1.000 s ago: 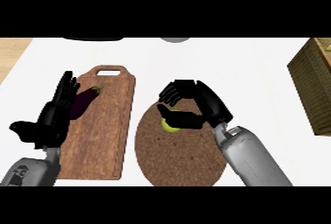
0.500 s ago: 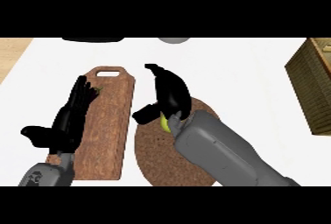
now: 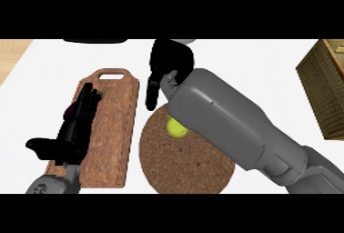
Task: Pick the pear from the placemat and place it in the basket
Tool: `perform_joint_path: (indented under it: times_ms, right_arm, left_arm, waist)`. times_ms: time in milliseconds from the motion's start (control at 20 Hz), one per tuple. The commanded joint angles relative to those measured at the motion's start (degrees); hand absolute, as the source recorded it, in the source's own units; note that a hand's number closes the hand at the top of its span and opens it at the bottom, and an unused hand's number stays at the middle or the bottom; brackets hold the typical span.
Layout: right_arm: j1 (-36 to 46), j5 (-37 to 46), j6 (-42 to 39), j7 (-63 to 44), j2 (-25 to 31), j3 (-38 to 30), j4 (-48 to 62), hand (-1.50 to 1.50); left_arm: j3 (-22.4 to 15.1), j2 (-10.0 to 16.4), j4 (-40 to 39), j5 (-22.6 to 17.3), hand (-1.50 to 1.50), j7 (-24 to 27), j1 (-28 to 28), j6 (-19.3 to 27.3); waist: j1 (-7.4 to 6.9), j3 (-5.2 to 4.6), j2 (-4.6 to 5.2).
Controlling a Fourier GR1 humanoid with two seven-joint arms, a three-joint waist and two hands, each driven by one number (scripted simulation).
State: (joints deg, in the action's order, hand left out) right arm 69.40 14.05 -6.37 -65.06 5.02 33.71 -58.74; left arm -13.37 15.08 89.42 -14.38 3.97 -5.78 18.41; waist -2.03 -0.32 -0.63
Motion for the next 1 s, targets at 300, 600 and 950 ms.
perform_joint_path:
  times_ms: [300, 600, 950]
  right_arm:
    - [15.1, -15.5, -14.2, -13.5, -4.9, -7.0, 14.8, -1.5]
    - [19.1, -15.4, -17.2, -10.8, -5.0, -4.2, 25.0, -1.5]
    - [14.1, -17.6, -14.8, -10.7, -5.0, 2.5, 23.6, -1.5]
  left_arm:
    - [-1.0, -0.6, 1.7, 1.1, 0.0, 0.3, 2.2, 0.3]
    - [-0.4, -0.5, 2.5, 1.0, 0.0, -0.5, 1.3, 0.1]
    - [-0.1, -1.3, 2.1, 1.9, 0.0, -1.2, 1.5, 1.1]
  waist:
    - [-0.54, 0.15, 0.61]
    - [-0.62, 0.12, 0.91]
    - [0.85, 0.22, 0.47]
